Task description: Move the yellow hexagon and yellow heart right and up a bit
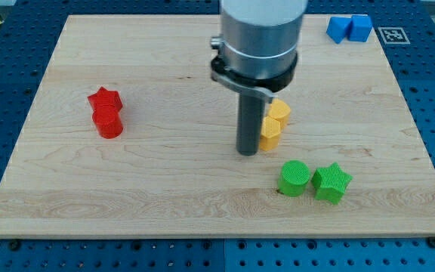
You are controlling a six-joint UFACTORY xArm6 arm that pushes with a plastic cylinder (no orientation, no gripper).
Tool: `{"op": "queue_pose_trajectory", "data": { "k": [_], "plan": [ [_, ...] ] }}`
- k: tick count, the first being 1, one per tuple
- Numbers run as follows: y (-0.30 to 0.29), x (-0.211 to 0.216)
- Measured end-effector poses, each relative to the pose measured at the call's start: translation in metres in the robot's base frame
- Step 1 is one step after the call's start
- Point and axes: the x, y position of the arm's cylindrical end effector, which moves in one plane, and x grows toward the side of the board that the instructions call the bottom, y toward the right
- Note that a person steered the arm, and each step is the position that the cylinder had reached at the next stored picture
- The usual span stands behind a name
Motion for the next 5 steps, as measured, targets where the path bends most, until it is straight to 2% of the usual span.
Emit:
{"op": "queue_pose_trajectory", "data": {
  "k": [2, 4, 5],
  "plan": [
    [0.057, -0.021],
    [0.072, -0.045],
    [0.115, -0.045]
  ]
}}
